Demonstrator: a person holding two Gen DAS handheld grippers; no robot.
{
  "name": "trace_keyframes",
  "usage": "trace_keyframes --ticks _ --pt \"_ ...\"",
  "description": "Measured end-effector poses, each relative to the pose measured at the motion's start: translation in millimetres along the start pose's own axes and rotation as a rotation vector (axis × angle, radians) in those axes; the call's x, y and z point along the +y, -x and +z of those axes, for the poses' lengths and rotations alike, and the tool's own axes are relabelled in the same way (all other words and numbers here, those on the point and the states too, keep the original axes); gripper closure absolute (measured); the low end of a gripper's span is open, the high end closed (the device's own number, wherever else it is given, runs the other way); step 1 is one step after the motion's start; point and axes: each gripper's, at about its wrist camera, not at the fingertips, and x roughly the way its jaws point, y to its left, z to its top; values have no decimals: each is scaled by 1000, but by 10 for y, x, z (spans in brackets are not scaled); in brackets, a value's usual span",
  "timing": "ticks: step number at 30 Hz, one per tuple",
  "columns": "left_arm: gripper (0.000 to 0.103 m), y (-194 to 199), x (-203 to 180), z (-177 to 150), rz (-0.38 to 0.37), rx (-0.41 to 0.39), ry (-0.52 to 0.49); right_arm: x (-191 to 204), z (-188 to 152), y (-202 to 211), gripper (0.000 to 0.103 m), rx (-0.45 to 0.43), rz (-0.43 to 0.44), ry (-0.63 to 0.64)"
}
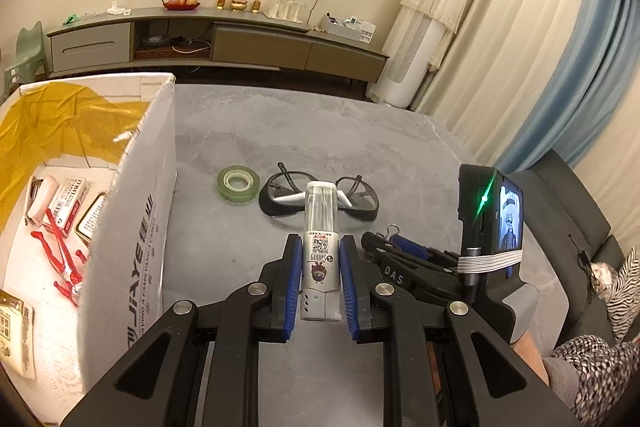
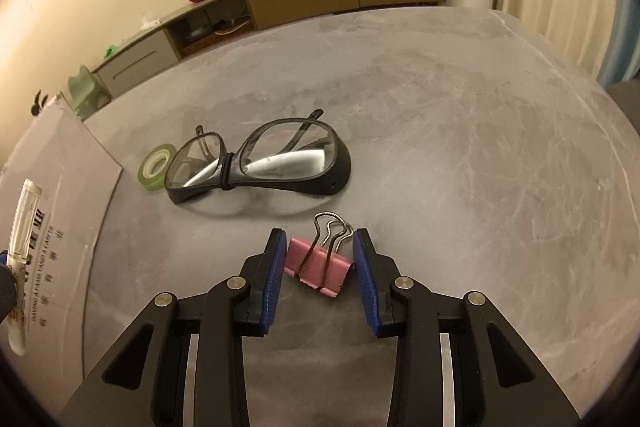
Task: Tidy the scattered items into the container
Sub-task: 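Carry the white tube and pink clips over the box with both tools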
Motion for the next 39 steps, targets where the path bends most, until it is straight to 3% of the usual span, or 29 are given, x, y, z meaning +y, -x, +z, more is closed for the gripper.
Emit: trace_keyframes --ticks 12,26,39 --pt "83 299 -79 -4 4 -31 -2 315 -34 592 67 -81 81 80" --pt "83 858 -180 -75 28 -94 -48 659 -328 1361 67 -162 183 150" --pt "83 1452 176 -85 80 -184 11 1196 -392 1982 67 -231 273 255"
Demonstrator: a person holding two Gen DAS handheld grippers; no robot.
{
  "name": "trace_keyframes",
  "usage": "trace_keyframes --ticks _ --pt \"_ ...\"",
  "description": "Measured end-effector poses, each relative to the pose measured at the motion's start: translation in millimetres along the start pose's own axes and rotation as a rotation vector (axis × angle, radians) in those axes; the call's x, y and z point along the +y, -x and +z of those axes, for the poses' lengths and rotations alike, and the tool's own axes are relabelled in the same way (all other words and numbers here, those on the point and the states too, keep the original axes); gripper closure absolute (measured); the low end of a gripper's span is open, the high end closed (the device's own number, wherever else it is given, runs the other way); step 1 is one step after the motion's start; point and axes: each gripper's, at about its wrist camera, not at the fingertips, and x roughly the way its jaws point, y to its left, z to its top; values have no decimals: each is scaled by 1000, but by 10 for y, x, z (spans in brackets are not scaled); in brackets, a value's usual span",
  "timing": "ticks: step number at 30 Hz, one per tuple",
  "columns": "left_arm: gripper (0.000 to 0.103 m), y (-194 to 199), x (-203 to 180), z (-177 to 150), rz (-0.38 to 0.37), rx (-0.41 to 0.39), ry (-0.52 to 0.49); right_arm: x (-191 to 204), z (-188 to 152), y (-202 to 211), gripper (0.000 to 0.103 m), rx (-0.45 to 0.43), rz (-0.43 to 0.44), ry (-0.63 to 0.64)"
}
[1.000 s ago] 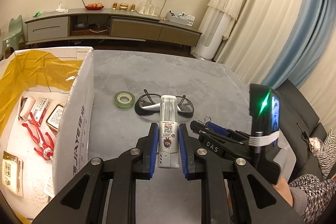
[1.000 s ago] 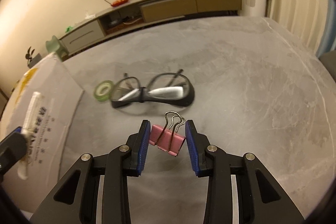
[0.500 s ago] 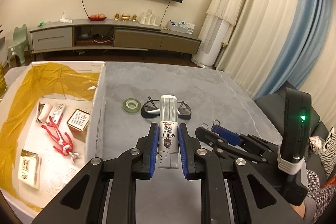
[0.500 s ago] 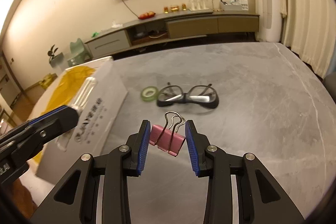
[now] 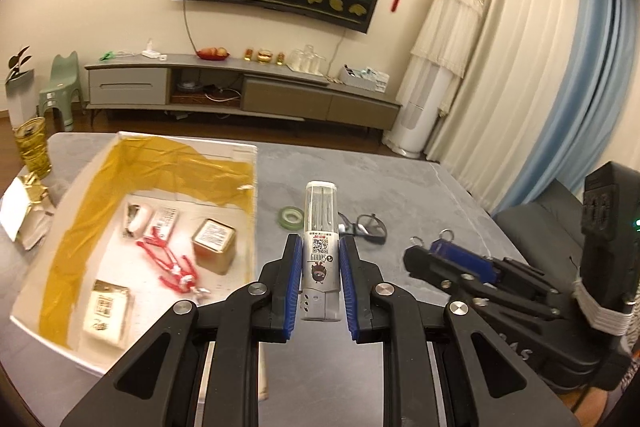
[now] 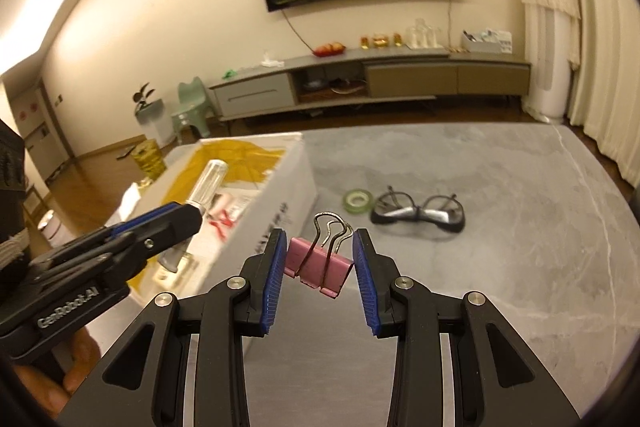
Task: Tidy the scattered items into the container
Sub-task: 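Carry the white tube and pink clips over the box with both tools, then open both tools to drop the tube and clips into the box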
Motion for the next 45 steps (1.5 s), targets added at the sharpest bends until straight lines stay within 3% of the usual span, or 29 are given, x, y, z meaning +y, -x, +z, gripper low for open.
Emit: trace_keyframes --ticks 15,29,37,45 --pt "83 86 355 -23 55 -2 63 526 118 111 67 -17 38 108" --pt "83 41 810 -14 67 -17 149 882 194 -233 67 26 60 182" --pt "83 141 1225 57 148 -25 205 973 371 -500 67 47 85 200" --pt "83 69 1362 49 216 26 183 1048 540 -758 67 104 150 235"
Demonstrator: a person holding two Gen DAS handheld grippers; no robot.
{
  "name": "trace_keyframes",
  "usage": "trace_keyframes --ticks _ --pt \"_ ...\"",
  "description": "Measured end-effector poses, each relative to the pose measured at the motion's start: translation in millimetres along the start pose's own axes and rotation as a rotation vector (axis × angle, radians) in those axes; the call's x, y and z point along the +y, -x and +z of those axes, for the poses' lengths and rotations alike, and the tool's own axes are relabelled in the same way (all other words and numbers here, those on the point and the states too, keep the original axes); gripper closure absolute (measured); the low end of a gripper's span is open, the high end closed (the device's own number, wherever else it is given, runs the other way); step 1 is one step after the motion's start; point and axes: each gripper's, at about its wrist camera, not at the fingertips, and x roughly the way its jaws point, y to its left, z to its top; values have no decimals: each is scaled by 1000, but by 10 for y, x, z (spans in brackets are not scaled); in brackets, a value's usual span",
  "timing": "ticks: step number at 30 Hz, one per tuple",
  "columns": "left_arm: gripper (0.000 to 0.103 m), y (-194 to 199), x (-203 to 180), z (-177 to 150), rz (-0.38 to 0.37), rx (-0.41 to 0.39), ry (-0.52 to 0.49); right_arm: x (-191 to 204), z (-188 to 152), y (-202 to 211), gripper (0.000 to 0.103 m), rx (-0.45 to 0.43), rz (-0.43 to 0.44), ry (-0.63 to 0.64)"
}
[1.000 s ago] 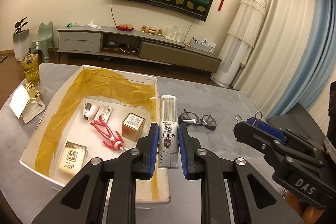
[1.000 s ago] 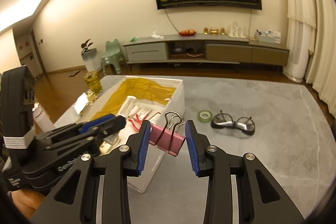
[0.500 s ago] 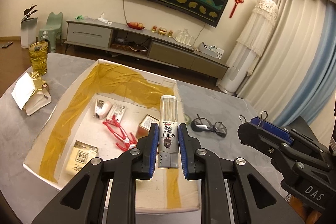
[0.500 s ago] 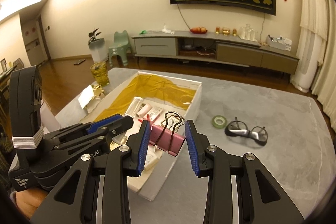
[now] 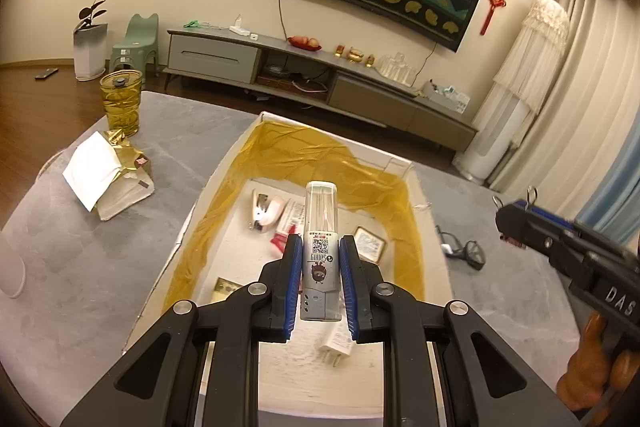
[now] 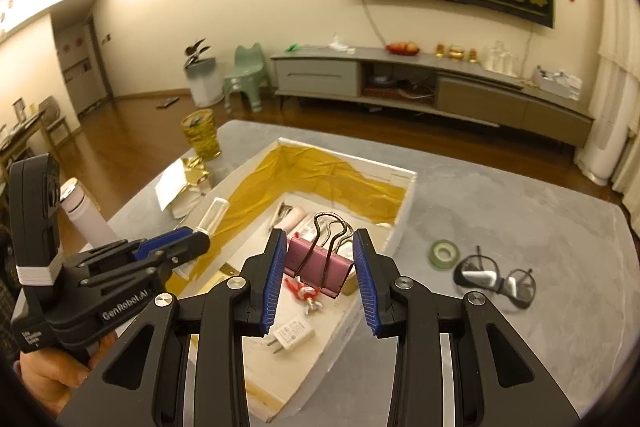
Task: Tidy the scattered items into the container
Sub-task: 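Open both tools to drop the tube and clips into the box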
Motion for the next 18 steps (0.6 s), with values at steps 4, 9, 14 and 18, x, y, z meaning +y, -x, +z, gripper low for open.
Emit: trace_keyframes --ticks 4,9,14,18 --pt "83 -54 -46 -22 -1 26 -34 0 80 -172 67 45 42 15" --pt "83 -108 -85 -57 6 52 -60 -38 191 -387 67 85 62 15" --pt "83 -144 -92 -79 5 70 -69 -61 299 -646 67 134 77 12" --pt "83 -177 -97 -92 3 83 -73 -51 364 -842 67 165 77 18"
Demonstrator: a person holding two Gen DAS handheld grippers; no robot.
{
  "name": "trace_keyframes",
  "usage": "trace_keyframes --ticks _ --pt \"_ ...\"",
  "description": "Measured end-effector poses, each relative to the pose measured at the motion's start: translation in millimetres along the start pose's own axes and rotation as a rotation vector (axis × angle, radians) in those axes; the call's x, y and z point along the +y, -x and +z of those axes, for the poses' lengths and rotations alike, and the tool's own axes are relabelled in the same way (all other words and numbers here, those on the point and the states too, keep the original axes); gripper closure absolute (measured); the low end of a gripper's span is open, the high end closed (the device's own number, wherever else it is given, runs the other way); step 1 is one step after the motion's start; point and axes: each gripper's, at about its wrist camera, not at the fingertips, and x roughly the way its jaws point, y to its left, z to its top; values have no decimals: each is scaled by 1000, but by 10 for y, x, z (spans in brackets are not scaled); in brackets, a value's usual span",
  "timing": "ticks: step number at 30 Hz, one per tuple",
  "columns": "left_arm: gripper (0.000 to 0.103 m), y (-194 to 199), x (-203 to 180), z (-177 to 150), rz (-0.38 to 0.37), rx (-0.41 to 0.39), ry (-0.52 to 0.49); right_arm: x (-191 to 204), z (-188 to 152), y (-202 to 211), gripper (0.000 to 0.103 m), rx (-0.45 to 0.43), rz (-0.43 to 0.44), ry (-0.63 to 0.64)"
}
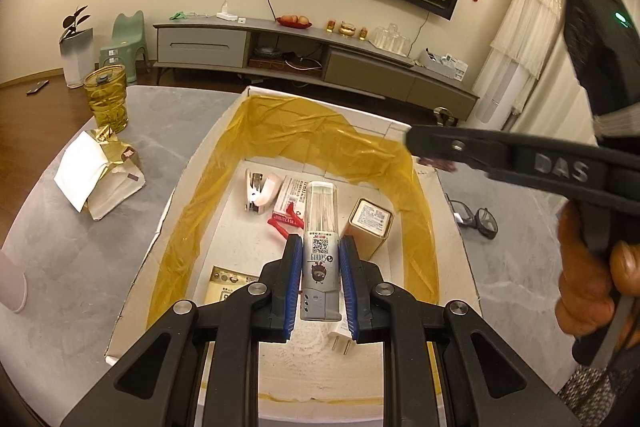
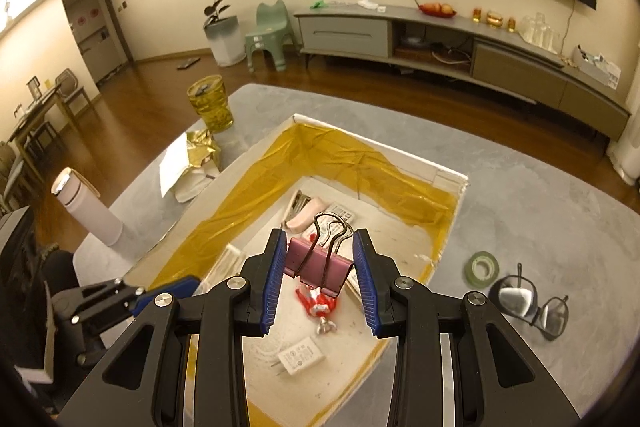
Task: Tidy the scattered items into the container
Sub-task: 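Open both tools to drop the tube and clips into the box, then move both tools back toward the green tape and glasses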
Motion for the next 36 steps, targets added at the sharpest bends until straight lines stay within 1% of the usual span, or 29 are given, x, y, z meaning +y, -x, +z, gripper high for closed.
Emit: trace_keyframes --ticks 5,13,27,28,30,31,32,36 --pt "83 -44 -13 -14 -5 14 -8 4 75 -202 67 33 2 16" --pt "83 -111 -44 -19 -14 38 -15 -90 184 -543 67 99 4 5" --pt "83 -226 -25 -1 -23 56 -9 -244 263 -902 67 144 -24 7" --pt "83 -240 -15 3 -33 58 0 -246 272 -940 64 145 -23 18" --pt "75 -264 6 8 -49 64 21 -282 275 -1017 64 149 -3 19" --pt "66 -270 20 10 -55 64 35 -314 269 -1047 60 150 -6 11" --pt "64 -267 34 14 -57 61 46 -332 262 -1063 59 149 -9 7" --pt "64 -223 120 40 -42 31 89 -407 223 -1017 59 136 1 -20"
